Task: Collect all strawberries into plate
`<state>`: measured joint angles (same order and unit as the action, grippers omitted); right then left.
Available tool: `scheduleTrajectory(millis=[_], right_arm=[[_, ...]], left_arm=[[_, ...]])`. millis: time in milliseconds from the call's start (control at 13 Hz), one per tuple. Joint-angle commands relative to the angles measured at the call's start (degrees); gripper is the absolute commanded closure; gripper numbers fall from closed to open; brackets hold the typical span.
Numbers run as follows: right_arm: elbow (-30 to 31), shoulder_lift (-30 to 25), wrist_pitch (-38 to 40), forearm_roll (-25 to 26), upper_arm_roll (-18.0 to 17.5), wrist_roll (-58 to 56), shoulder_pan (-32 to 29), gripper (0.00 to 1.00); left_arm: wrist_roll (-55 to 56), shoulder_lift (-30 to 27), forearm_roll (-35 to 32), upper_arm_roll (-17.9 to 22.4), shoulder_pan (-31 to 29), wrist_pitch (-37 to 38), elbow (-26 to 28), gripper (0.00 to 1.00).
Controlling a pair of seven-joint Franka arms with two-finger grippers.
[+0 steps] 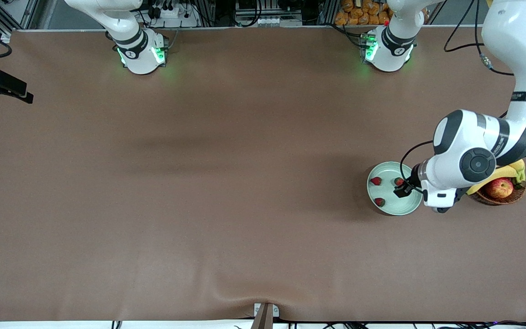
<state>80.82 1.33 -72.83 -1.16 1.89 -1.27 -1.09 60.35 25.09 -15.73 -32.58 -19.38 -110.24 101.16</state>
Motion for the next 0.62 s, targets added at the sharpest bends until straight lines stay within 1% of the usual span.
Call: scheduleTrajectory(millis=[0, 386, 463, 540], right_arm=[[0.5, -1.2, 1.3, 0.1, 0.2, 0.3, 0.1, 0.0], [0.5, -1.2, 1.4, 0.0, -0.1, 0.5, 0.3, 0.0], [0.5, -1.2, 1.4, 0.0, -0.2, 0.7, 0.4, 0.0], [0.5, -1.2, 1.4, 0.0, -0.2, 0.4, 0.4, 0.0]], left_arm=[[-0.1, -4.6, 0.9, -2.9, -0.2, 6.3, -2.4, 0.0], [-1.2, -6.3, 0.8, -7.6, -0.4, 19.5, -13.7, 0.0], [-4.5, -7.3, 0.9, -7.7, -0.4, 21.5, -15.2, 0.0], [-8.6, -8.9, 1.0, -7.6, -0.6, 22.2, -15.4, 0.0]])
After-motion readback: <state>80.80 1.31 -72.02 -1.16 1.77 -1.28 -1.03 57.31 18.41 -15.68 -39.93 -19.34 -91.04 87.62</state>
